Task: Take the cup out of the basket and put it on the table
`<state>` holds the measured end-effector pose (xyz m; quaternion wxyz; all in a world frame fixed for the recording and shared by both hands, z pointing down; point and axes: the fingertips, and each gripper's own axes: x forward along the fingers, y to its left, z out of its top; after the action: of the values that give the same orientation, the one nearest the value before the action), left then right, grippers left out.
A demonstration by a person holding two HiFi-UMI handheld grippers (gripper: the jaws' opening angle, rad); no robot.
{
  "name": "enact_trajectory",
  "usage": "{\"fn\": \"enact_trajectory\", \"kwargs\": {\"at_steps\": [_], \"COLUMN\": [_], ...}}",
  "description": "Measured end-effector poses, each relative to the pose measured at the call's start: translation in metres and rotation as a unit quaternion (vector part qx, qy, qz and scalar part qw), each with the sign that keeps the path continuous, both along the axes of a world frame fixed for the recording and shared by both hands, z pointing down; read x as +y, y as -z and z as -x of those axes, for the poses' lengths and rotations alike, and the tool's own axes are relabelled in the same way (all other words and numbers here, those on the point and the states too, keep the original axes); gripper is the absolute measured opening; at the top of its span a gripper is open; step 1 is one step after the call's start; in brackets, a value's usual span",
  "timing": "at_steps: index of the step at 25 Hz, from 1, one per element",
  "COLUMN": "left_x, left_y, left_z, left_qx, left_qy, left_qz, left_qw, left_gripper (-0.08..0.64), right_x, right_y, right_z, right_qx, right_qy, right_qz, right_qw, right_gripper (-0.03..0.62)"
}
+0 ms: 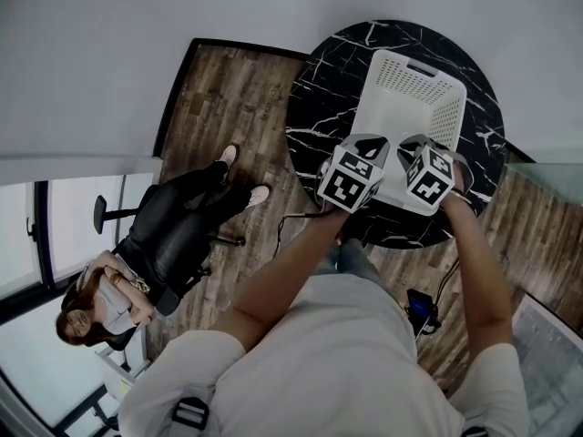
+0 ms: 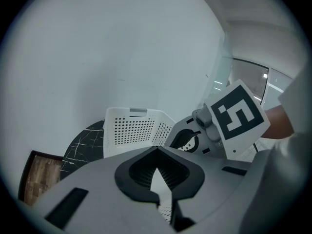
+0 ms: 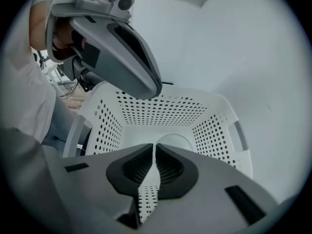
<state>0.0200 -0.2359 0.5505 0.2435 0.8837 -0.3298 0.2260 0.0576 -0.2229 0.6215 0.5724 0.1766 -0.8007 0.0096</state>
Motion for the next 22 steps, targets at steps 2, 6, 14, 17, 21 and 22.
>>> {"fn": "enact_trajectory", "kwargs": {"at_steps": [2,6,14,17,21,22], "left_x": [0.000,0.002,0.006,0.004,0.007,0.008], "left_y": [0.003,0.012,0.026,0.032,0.033,0.033], "left_z": [0.001,0.000,-0.008,-0.009,-0.011,-0.011], "left_qx": [-0.003,-0.004,-0.005,-0.006,-0.007,-0.006], "left_qy": [-0.001,-0.006,-0.013,-0.016,-0.023,-0.024], "left_qz": [-0.002,-0.008,-0.023,-0.031,-0.031,-0.029], "left_qw": [1.0000,0.9999,0.9996,0.9994,0.9992,0.9993], "left_gripper": [0.005,0.005,0.005,0.005,0.005,0.005], "right_x": [0.002,0.006,0.014,0.015,0.019,0.021], "right_y": [0.008,0.026,0.061,0.073,0.088,0.091], "right_z": [0.001,0.002,0.002,0.003,0.004,0.004], "right_qx": [-0.002,-0.004,-0.003,-0.002,-0.005,-0.005], "right_qy": [0.001,0.002,0.007,0.009,0.012,0.013], "right_qz": [-0.006,-0.018,-0.042,-0.050,-0.060,-0.062], "right_qw": [1.000,1.000,0.999,0.999,0.998,0.998], "right_gripper": [0.025,0.025,0.025,0.025,0.023,0.025]}}
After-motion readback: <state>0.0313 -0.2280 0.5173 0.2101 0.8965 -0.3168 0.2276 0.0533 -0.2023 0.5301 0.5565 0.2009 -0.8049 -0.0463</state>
